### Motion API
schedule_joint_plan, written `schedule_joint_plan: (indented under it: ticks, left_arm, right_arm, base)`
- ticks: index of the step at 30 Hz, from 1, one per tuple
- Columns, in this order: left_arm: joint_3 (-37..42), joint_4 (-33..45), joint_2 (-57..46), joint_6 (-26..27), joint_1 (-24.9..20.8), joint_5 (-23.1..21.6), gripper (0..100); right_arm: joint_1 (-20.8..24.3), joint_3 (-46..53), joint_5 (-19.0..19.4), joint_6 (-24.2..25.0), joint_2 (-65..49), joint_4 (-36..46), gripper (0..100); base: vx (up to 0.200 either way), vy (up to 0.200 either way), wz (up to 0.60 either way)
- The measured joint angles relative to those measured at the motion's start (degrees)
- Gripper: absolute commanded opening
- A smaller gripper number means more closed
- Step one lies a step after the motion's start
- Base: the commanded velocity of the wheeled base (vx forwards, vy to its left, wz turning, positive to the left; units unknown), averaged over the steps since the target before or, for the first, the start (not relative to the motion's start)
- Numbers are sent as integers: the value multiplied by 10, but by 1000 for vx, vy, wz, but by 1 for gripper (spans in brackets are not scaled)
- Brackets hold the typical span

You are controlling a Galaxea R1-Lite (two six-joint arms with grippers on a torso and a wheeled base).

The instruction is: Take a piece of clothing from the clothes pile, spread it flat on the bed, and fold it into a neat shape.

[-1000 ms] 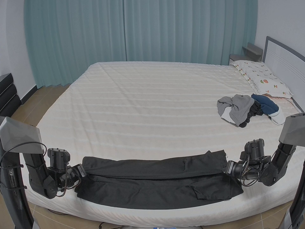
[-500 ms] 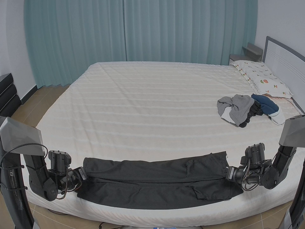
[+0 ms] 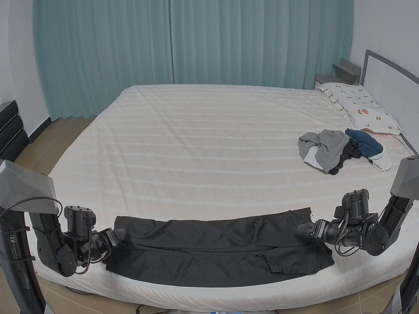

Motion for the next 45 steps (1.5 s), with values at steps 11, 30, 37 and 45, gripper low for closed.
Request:
schedule_joint_plan:
  ticks: [11,30,37,45]
  left_arm:
    - [-33,5,-42,-20,29,-8,100]
    - [-184,17,90,-82,11,-21,0]
    - [-189,15,98,-114,11,5,0]
    - [-191,4,100,-122,21,17,0]
  right_arm:
    - [-20,-39,40,108,-29,0,100]
    - [-73,-62,140,210,23,-25,100]
    - [-74,-54,141,225,29,-26,100]
    - [-74,-51,140,227,31,-27,100]
  base:
    - [0,0,0]
    - [0,0,0]
    - [0,0,0]
    - [0,0,0]
